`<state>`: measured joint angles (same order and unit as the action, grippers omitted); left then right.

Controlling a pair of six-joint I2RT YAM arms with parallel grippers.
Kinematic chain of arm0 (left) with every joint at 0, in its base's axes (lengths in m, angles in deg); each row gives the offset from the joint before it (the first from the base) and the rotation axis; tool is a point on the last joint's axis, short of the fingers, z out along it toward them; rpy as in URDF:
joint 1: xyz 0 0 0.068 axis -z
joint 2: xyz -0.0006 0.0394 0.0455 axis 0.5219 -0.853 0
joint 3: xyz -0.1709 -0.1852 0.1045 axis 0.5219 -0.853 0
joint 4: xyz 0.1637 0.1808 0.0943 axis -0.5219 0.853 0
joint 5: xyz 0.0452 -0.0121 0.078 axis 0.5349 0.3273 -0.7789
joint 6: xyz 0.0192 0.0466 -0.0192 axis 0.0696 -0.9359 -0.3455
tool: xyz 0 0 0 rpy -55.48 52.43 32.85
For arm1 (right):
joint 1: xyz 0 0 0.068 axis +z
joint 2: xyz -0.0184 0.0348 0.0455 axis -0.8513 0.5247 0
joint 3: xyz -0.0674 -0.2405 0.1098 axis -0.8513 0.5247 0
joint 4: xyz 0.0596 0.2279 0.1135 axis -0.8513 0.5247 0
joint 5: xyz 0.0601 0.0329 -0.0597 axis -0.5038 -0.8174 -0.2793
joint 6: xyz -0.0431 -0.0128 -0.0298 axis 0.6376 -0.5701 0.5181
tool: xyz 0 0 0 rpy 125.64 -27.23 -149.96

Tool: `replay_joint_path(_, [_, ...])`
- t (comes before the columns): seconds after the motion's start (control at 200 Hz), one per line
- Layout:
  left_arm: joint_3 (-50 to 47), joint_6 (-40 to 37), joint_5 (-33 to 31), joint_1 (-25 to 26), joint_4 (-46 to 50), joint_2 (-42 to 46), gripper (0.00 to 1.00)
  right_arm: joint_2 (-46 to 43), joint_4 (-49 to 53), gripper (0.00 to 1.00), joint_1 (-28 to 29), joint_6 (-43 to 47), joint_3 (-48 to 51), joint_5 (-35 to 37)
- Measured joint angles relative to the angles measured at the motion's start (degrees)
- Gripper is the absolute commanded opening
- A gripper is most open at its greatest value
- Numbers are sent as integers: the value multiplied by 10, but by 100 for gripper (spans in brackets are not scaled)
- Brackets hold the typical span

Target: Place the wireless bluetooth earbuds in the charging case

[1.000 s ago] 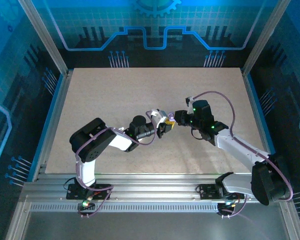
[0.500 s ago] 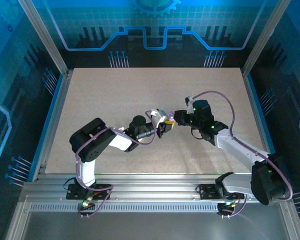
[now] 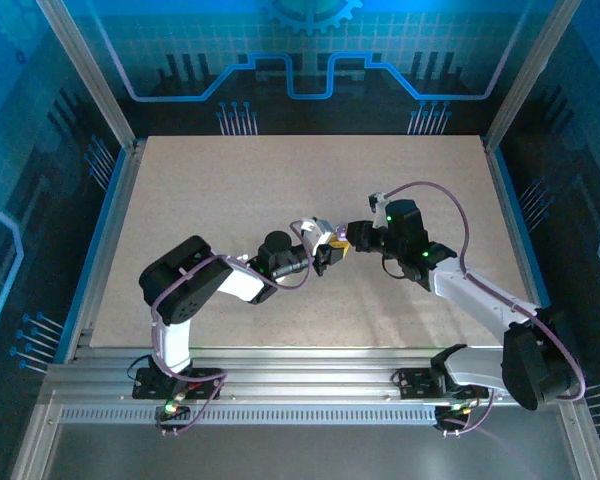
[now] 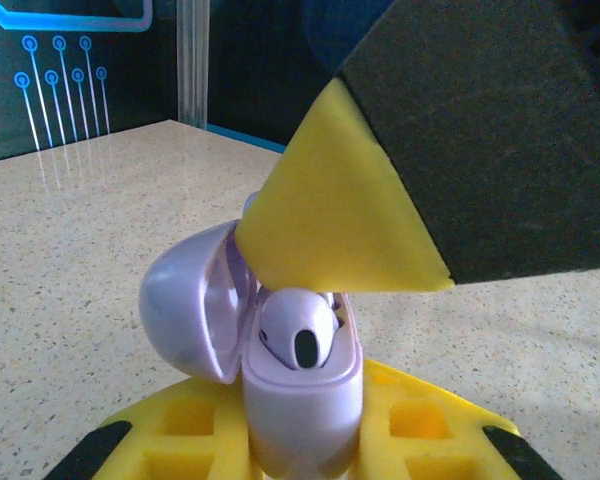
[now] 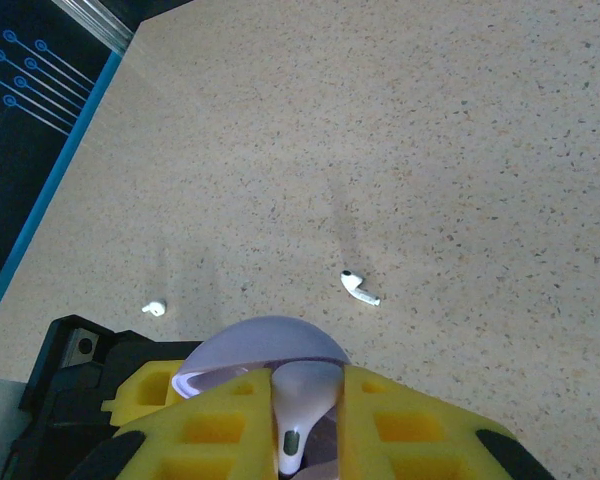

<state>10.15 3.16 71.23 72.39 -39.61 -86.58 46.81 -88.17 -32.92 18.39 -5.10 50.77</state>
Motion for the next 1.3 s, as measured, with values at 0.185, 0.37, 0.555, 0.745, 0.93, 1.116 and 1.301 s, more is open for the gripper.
replay_joint_path(0.185, [-5,0,-1,0,-12,0,10,0,-4,25,0,-2,0,-10])
replay_joint_path(0.37, [-6,0,-1,0,-13,0,10,-2,-6,31,0,-5,0,-14])
replay_joint_path(0.555, [-6,0,2,0,-23,0,10,-12,-6,35,0,-6,0,-19])
replay_joint_path(0.745, [-6,0,2,1,-25,0,10,-21,3,42,0,-6,0,-21])
replay_joint_path(0.93, [-6,0,2,1,-27,5,10,-37,17,48,0,-6,0,-20])
replay_joint_path(1.116, [-6,0,2,1,-35,9,10,-54,24,54,0,-6,0,-20])
replay_joint_path(1.301, [-7,0,2,1,-35,14,10,-73,27,57,0,-6,0,-21])
